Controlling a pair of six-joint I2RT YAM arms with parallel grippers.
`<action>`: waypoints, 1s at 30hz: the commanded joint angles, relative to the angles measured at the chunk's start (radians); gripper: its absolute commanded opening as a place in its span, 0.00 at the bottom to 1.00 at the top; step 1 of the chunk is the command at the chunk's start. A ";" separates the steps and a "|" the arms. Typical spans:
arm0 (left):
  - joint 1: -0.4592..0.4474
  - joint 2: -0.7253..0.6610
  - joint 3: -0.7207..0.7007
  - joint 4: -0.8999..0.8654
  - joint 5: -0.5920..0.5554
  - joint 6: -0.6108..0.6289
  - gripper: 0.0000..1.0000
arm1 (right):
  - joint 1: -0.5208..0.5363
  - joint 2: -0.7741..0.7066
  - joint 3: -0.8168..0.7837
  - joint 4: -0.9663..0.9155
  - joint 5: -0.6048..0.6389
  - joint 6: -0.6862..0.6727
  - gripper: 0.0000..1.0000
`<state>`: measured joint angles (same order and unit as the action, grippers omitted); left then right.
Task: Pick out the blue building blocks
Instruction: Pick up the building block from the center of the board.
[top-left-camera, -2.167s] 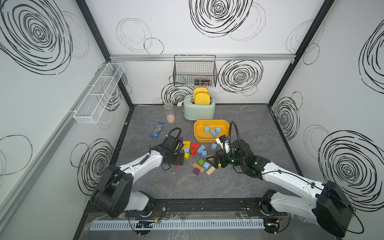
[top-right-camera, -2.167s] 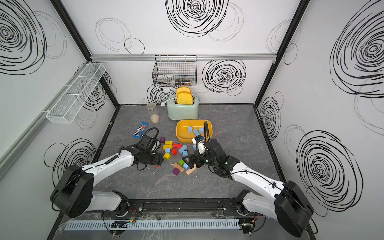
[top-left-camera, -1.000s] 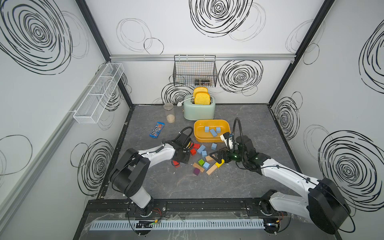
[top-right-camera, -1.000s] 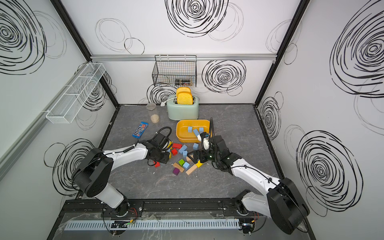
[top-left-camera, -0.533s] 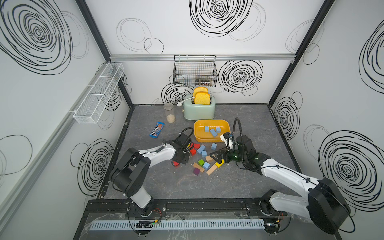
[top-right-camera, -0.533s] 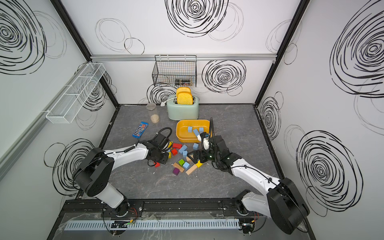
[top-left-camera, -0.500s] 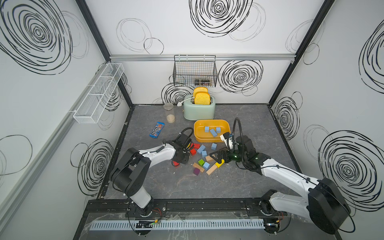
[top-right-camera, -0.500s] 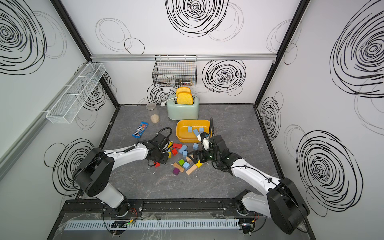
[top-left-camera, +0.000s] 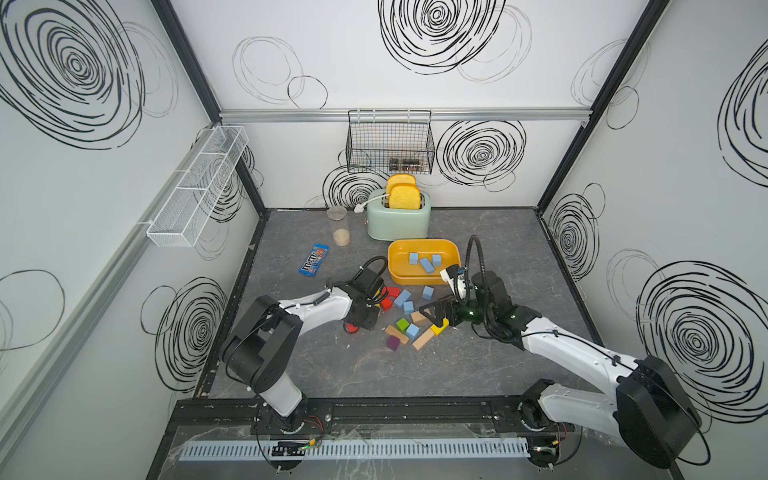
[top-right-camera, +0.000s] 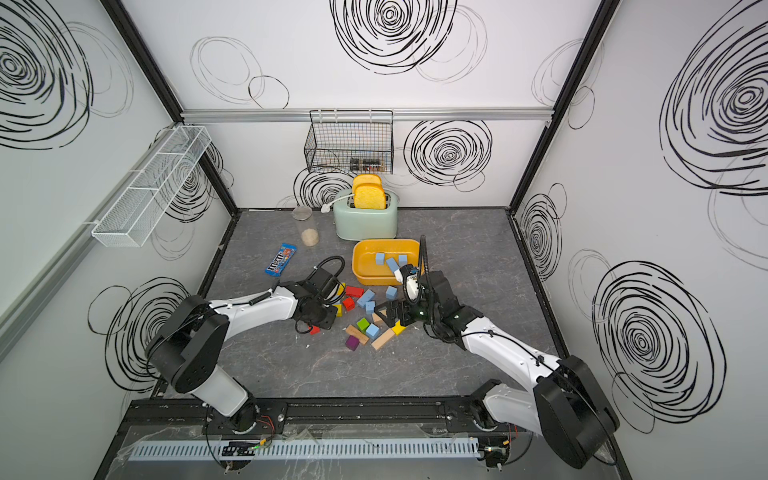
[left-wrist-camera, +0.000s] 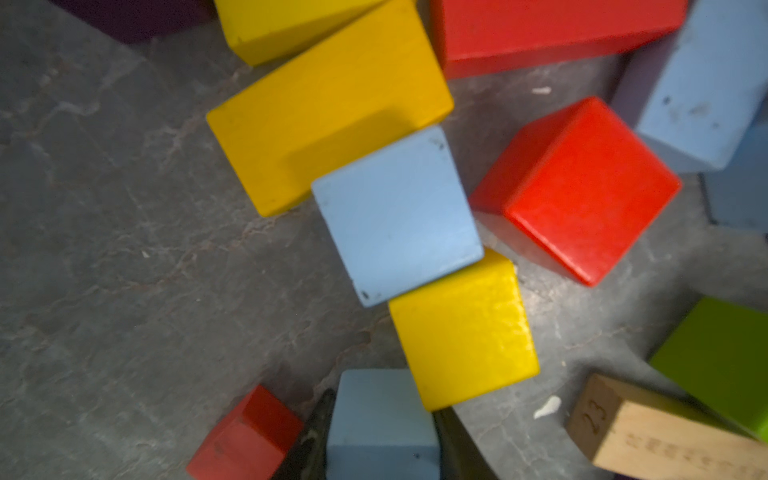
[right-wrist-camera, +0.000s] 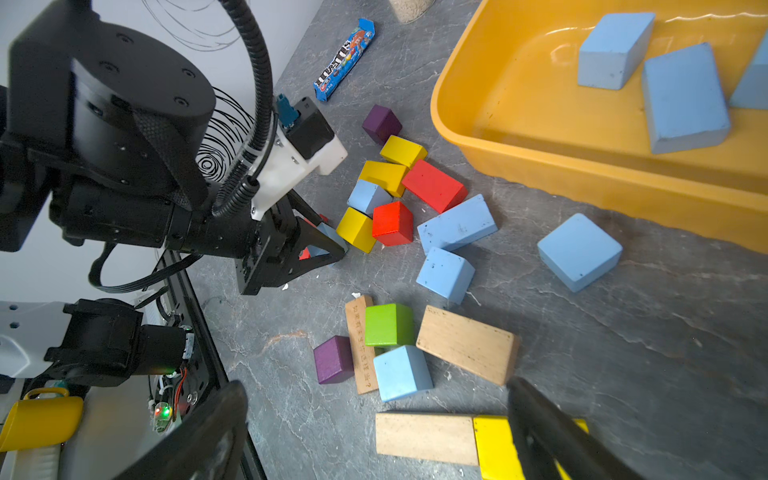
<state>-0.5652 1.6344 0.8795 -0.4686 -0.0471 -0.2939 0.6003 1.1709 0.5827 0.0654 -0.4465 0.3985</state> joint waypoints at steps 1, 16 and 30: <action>-0.007 0.007 0.026 -0.009 -0.012 -0.001 0.33 | -0.005 0.004 0.003 0.013 -0.011 -0.014 0.98; -0.009 -0.056 0.033 -0.024 -0.038 -0.005 0.00 | -0.007 -0.059 0.045 -0.050 0.010 -0.033 0.98; -0.022 -0.212 0.172 0.036 -0.032 -0.001 0.00 | -0.024 -0.214 0.054 -0.040 0.048 -0.033 0.98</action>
<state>-0.5812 1.4513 1.0054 -0.4831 -0.0792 -0.2955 0.5854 0.9771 0.6083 0.0235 -0.4179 0.3729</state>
